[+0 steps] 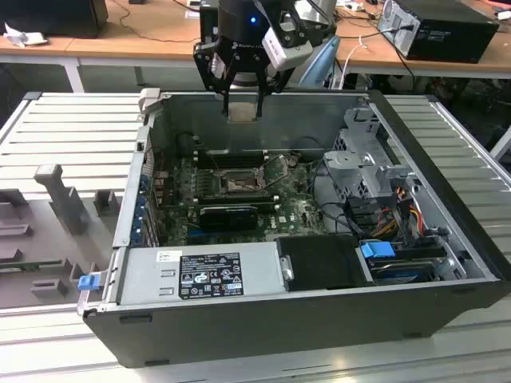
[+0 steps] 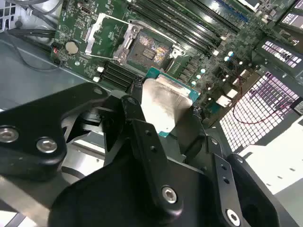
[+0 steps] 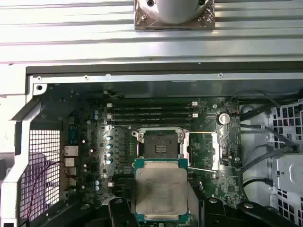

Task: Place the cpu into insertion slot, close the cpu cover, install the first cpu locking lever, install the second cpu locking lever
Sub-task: 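Place the cpu into insertion slot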

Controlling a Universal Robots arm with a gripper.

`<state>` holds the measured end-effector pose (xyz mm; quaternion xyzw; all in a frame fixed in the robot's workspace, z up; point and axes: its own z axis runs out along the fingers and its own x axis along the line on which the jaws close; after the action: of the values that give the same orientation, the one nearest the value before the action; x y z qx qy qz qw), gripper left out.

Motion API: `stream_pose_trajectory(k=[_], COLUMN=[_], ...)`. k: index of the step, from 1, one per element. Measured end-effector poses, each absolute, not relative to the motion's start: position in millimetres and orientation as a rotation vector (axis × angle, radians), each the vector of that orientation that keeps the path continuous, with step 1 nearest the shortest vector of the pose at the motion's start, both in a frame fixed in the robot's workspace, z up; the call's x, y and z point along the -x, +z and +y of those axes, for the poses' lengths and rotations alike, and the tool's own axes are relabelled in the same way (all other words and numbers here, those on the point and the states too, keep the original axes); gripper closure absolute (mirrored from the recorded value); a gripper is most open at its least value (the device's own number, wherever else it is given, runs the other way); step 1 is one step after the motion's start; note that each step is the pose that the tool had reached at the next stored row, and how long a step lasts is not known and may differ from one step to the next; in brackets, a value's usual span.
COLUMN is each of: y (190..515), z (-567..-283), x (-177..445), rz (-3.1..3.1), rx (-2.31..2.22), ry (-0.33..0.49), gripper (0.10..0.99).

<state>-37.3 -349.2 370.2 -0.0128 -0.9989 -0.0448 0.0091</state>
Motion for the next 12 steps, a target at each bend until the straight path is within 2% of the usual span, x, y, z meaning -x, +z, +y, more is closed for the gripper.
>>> stream_pose_trajectory(k=[12], y=[370.2], z=[-349.2], x=[37.3], rz=[-3.119], rx=[0.171], ry=[-0.141], gripper=[0.557])
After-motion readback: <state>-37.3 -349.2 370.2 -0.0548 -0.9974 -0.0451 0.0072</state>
